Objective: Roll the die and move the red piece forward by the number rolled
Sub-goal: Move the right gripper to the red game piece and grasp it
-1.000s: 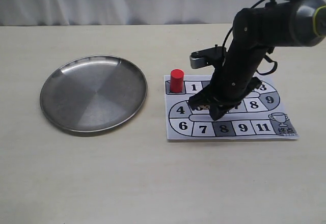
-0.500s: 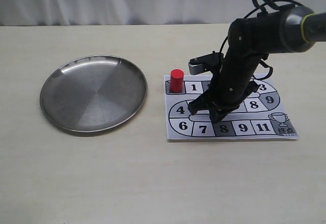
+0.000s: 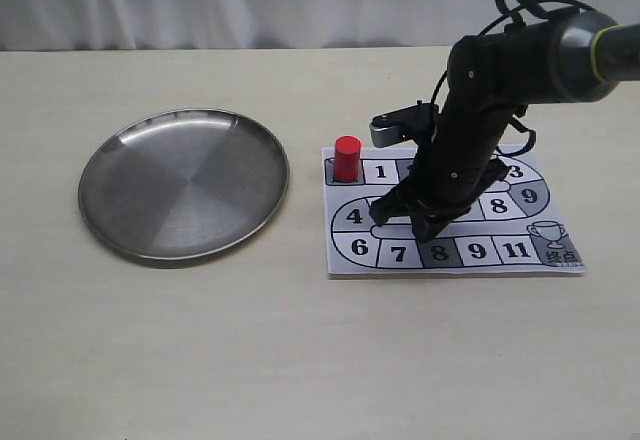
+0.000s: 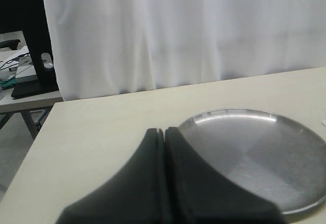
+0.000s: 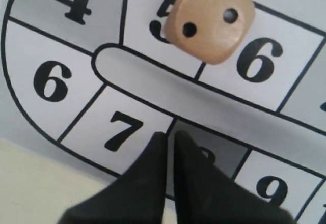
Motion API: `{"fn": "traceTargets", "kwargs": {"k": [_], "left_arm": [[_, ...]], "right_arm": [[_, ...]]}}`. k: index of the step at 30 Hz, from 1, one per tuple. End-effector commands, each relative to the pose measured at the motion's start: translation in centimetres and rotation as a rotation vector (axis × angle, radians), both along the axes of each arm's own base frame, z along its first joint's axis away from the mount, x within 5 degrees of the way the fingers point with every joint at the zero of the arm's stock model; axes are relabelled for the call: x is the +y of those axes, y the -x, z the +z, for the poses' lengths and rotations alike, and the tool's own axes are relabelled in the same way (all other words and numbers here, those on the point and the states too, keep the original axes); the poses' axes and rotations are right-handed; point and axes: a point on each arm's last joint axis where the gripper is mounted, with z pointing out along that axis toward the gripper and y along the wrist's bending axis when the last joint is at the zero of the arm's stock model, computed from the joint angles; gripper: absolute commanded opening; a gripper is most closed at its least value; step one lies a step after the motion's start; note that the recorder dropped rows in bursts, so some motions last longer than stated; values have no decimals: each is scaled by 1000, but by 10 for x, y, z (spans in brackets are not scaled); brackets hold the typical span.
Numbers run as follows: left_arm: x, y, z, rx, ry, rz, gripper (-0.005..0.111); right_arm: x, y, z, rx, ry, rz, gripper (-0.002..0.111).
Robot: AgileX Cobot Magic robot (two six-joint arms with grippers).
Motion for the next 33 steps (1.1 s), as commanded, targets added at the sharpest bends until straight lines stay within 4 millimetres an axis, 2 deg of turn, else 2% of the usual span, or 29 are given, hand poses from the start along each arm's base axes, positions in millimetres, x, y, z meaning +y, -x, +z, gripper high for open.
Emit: {"fn": "traceTargets", "kwargs": {"k": [1,8,12,15,19,21,22,23,26,33], "left_arm": [[0,0,0,-10,1,2,0],[0,0,0,-10,1,2,0],[0,0,0,-10,1,2,0],[0,0,0,-10,1,2,0],[0,0,0,-10,1,2,0],[0,0,0,-10,1,2,0],[0,0,0,-10,1,2,0],[0,0,0,-10,1,2,0],[0,0,0,-10,1,2,0],[0,0,0,-10,1,2,0]], "right_arm": [[0,-11,20,-9,21,35,4],[17,-37,69,-110,-96,3,4],[32,-47,83,-231,-152,11,5],[44,-52,85,-335,-171,35,18],[60,-58,75,-410,-180,68,53],[61,-61,68,-419,-176,70,64],[63,-64,60,-428,-168,77,75],[61,-66,56,-433,-161,78,79],[61,-72,43,-438,-158,73,85],[54,-85,8,-437,-147,45,84]]}}
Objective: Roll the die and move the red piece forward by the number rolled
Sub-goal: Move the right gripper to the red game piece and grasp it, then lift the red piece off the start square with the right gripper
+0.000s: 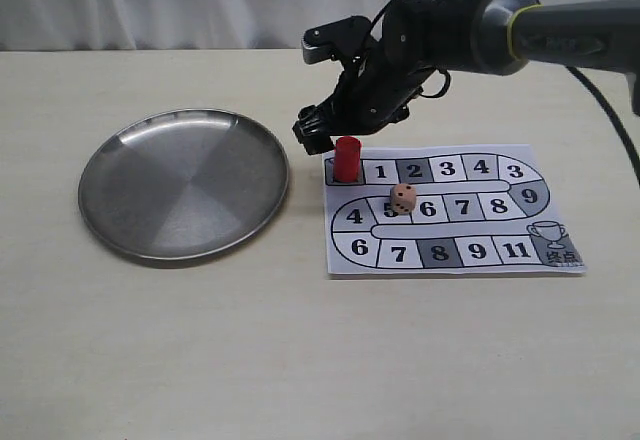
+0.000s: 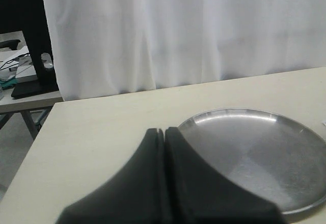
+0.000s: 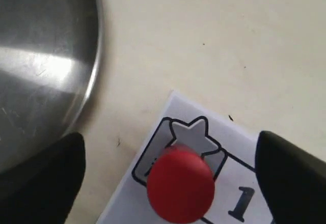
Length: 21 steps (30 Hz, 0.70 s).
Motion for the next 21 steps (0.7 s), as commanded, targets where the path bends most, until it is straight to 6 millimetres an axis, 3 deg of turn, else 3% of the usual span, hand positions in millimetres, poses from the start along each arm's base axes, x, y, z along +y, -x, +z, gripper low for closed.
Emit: {"fn": "traceTargets", "kwargs": {"k": [1,3,5,6,8,12,14,16,19,21], "left_arm": [[0,0,0,-10,1,2,0],[0,0,0,-10,1,2,0],[0,0,0,-10,1,2,0],[0,0,0,-10,1,2,0],[0,0,0,-10,1,2,0],[0,0,0,-10,1,2,0],[0,0,0,-10,1,2,0],[0,0,0,-10,1,2,0],[0,0,0,-10,1,2,0],[0,0,0,-10,1,2,0]], "right_arm": [[-13,-10,-17,-3,18,-21,84],[-16,-12,-21,-2,26,-23,79],[-15,-13,-21,-14,30,-7,54],[-15,-13,-21,-22,25,-6,34],[-14,-13,-20,-20,1,-21,6],[-16,-9,9,-43,-17,-25,5],[-26,-5,51,-103,-41,-40,5],[-36,-1,80,-153,-62,-59,5],[-50,4,109,-203,-77,-82,5],[-54,7,118,-216,-82,-88,5]]}}
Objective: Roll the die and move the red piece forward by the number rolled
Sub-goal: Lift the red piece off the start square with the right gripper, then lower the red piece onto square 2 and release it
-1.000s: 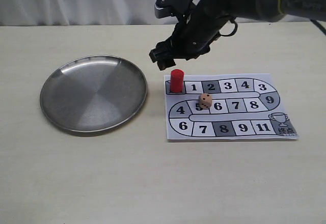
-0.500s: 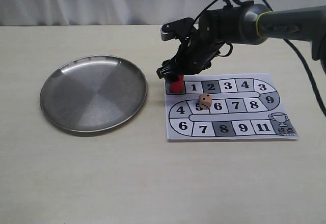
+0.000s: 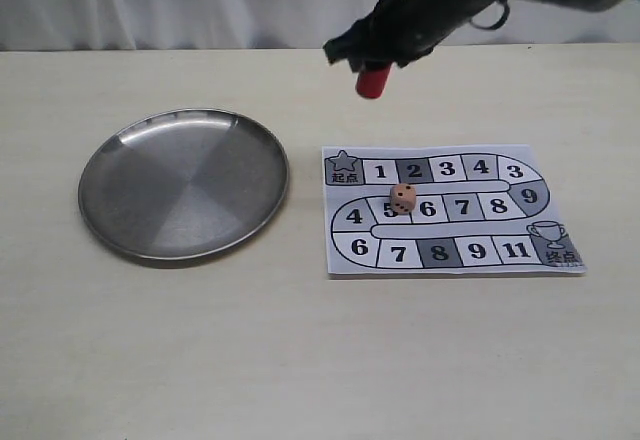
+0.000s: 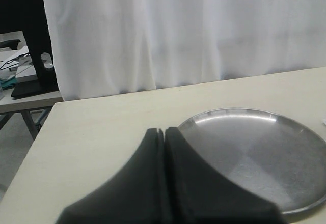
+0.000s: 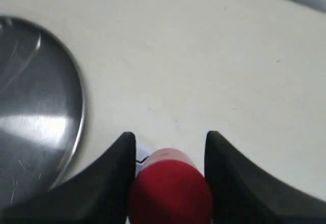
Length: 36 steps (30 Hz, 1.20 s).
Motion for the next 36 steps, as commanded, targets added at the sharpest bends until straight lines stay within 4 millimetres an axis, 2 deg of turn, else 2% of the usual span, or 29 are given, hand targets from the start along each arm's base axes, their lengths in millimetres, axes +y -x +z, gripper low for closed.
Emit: {"fn": "traceTargets", "kwargs": {"k": [1,3,6,10,11,14,17,22,27,33,36], "left_arm": [[0,0,0,-10,1,2,0],[0,0,0,-10,1,2,0],[0,0,0,-10,1,2,0],[0,0,0,-10,1,2,0],[0,0,0,-10,1,2,0],[0,0,0,-10,1,2,0],[0,0,0,-10,1,2,0],[0,0,0,-10,1,2,0],[0,0,0,-10,1,2,0],[0,0,0,-10,1,2,0],[0,0,0,-10,1,2,0]], "right_arm": [[-15,5,26,-35,-3,-21,5],[-15,5,22,-23,0,-21,5],[-13,0,6,11,14,-20,5],[-12,-13,-54,138,59,-22,5],[-11,-15,-76,191,80,-18,5],[-10,-17,-125,300,116,-14,5],[-11,-17,-140,329,129,-12,5],[-11,-15,-132,330,129,-11,5],[-16,-14,-84,224,144,-2,5],[-25,-4,-11,47,150,-50,5],[-30,-1,9,-6,157,-78,5]]}}
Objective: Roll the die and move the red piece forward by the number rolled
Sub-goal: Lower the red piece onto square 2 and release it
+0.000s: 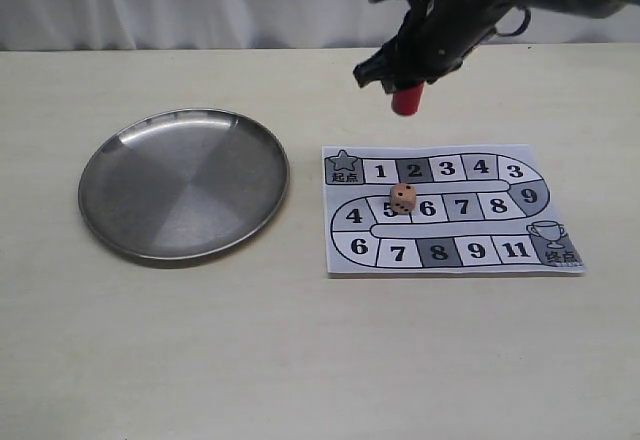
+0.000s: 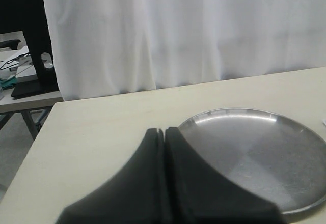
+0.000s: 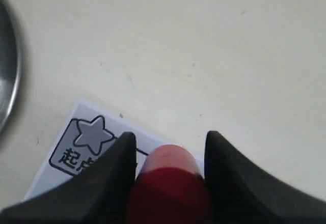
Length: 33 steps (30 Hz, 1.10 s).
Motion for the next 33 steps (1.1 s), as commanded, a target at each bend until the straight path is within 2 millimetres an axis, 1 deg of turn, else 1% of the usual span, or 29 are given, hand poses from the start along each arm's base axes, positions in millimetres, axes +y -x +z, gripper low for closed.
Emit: {"fn": "traceTargets", "kwargs": {"k": [1,2,4,7,13,17,20,23,25,33], "left_arm": [[0,0,0,-10,1,2,0],[0,0,0,-10,1,2,0],[0,0,0,-10,1,2,0],[0,0,0,-10,1,2,0],[0,0,0,-10,1,2,0],[0,0,0,-10,1,2,0],[0,0,0,-10,1,2,0],[0,0,0,-10,1,2,0],[0,0,0,-10,1,2,0],[0,0,0,-10,1,2,0]], "right_arm": [[-10,3,29,-87,16,-35,5],[-12,3,29,-87,21,-37,5],[-15,1,22,-66,31,-45,5],[-21,-4,4,-12,45,-62,5],[-20,-14,-55,118,86,-64,5],[-19,-17,-102,211,115,-61,5],[-19,-17,-124,259,127,-61,5],[-19,-15,-134,286,133,-62,5],[-19,-14,-136,292,130,-64,5],[-17,-11,-131,318,93,-87,5]]}}
